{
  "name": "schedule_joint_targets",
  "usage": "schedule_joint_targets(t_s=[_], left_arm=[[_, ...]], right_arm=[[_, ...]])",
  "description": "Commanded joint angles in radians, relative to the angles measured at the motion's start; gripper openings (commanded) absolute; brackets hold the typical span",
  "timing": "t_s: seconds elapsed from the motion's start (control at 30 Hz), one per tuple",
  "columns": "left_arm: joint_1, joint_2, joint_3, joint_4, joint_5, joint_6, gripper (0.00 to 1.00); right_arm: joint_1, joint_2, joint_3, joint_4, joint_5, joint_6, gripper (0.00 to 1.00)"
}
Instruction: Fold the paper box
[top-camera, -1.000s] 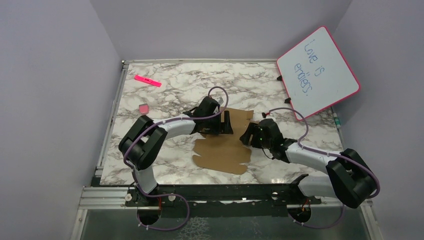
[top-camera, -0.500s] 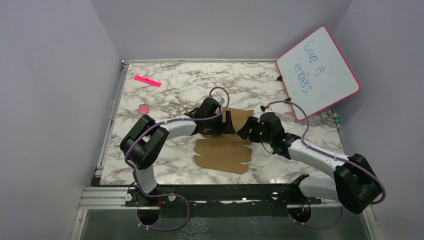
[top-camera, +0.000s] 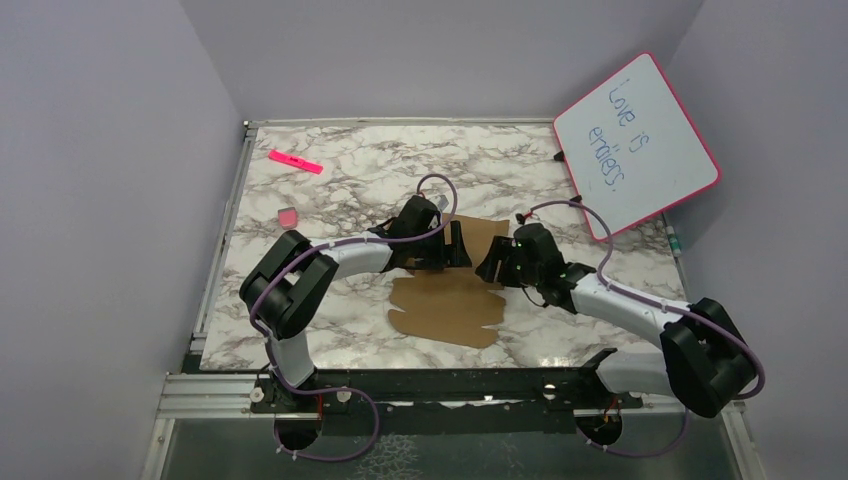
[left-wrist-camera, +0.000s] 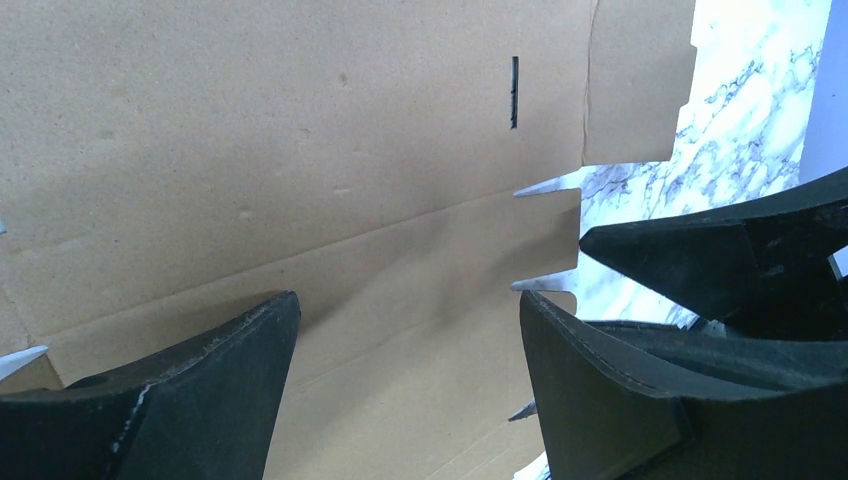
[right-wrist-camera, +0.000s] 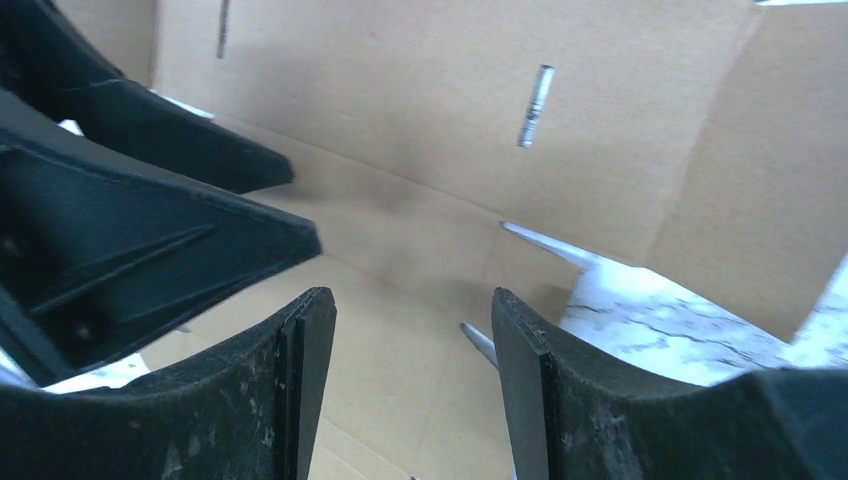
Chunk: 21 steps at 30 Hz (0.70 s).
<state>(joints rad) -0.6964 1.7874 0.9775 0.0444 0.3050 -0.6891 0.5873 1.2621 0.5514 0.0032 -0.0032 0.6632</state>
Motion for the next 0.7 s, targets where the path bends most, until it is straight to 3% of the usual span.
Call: schedule_joint_targets(t_s=[0.0, 0.2, 0.43, 0.67], left_arm=[[-0.012, 0.005, -0.018, -0.002, 0.012, -0.006, 0.82], [-0.012, 0.004, -0.020, -0.002, 0.011, -0.006, 0.81], [-0.012, 0.001, -0.026, -0.005, 0.009, -0.010, 0.81], [-0.012, -0.009, -0.029, -0.005, 0.004, -0.013, 0.82]], right_arm=[[-0.003, -0.034, 0.016, -0.115, 0.152, -0.033, 0.64], [-0.007, -0.020, -0.028, -0.095, 0.174, -0.007, 0.66], [-0.007, 0.051, -0.034, -0.012, 0.065, 0.005, 0.66], [-0.007, 0.007, 0.008, -0.012, -0.020, -0.021, 0.66]])
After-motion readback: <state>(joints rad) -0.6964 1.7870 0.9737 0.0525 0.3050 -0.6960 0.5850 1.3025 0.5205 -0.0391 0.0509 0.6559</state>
